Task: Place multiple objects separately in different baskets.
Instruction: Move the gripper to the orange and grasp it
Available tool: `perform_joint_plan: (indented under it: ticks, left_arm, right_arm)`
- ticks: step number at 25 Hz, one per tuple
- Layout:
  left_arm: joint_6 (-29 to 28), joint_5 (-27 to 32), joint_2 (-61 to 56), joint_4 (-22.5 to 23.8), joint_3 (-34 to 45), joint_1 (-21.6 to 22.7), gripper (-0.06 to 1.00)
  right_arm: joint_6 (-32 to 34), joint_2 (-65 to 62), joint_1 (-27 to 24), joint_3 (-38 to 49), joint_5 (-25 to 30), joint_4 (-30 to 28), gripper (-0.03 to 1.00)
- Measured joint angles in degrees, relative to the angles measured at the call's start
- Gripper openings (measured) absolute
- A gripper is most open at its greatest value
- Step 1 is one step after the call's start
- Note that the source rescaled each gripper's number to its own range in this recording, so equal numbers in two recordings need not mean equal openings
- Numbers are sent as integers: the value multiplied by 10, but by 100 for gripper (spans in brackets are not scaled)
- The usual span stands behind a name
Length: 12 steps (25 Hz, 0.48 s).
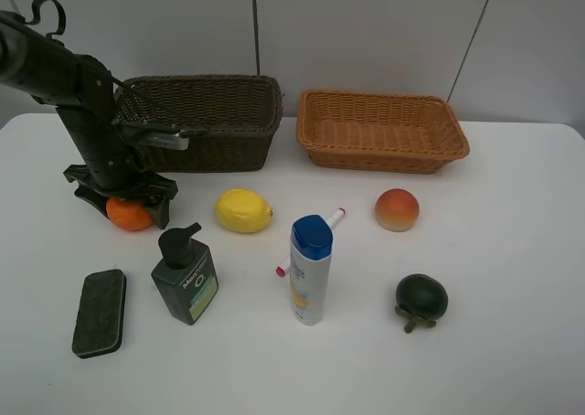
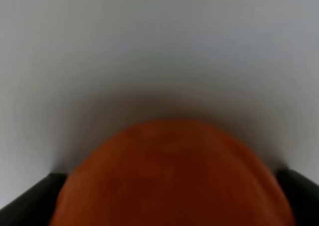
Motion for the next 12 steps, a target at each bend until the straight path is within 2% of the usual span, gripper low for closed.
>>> perform_joint_plan:
  ticks: [2, 4, 12]
  left_arm:
    - [-2, 0, 0, 0, 0, 0, 95]
    - [-4, 2, 0, 1, 0, 0, 75]
    - [-2, 31, -10, -4, -3, 0, 75]
  right_arm:
    - [0, 0, 0, 0, 0, 0, 100]
    - [0, 0, 0, 0, 0, 0, 100]
    - [0, 0, 0, 0, 0, 0, 100]
